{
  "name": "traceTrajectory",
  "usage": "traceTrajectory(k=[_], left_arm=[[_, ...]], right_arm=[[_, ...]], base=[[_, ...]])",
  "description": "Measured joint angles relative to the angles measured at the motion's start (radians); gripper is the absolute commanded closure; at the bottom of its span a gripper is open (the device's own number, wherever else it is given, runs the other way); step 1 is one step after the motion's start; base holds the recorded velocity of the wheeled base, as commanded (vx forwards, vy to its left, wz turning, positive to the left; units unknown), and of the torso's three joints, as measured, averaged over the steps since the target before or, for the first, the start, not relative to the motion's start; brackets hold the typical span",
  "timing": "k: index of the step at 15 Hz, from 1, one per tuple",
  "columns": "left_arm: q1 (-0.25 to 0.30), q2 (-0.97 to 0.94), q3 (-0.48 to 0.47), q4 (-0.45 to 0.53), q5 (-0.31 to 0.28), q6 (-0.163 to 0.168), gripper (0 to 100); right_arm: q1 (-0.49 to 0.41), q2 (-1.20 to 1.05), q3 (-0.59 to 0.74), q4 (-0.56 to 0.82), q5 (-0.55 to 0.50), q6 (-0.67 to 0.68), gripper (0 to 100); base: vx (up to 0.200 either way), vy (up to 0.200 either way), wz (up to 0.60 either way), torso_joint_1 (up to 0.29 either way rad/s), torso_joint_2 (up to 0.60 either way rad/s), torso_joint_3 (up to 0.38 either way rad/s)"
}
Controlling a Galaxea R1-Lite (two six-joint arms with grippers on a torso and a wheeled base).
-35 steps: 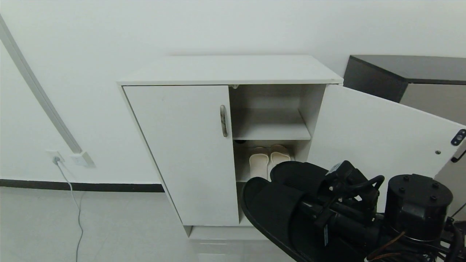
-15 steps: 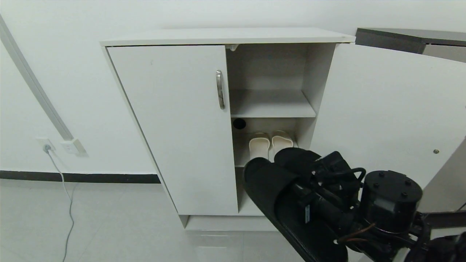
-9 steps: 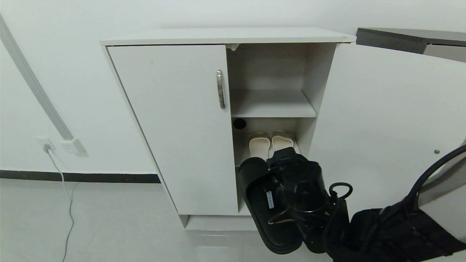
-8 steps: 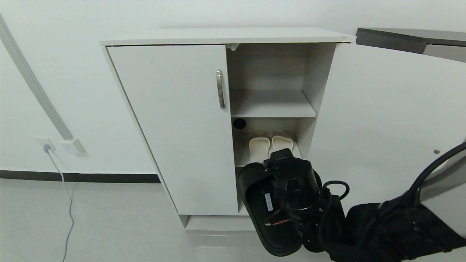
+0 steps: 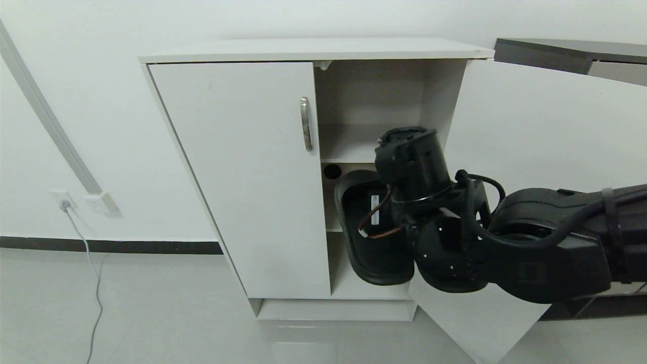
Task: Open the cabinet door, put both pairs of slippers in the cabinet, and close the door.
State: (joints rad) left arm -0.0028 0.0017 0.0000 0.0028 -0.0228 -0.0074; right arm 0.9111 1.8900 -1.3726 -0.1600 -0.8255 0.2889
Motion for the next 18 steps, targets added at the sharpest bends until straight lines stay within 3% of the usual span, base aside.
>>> traceTrajectory(k=[2,8,18], left_arm=[[0.0,0.0,0.0,0.0,0.0,0.0,100],[0.0,0.0,0.0,0.0,0.0,0.0,100],[-0.001,0.0,0.0,0.0,-0.001,0.0,100]], right_arm=[[-0.011,-0.002,0.009,-0.125,-0.002,-0.076,100],[-0.021,0.006,0.057,-0.147,-0.002,-0.087,100],[-0.02,0.005,0.055,-0.153,-0.001,-0.09,100]], base=[[0.0,0.0,0.0,0.0,0.0,0.0],[0.0,0.0,0.0,0.0,0.0,0.0],[0.2,0.0,0.0,0.002,0.01,0.004]])
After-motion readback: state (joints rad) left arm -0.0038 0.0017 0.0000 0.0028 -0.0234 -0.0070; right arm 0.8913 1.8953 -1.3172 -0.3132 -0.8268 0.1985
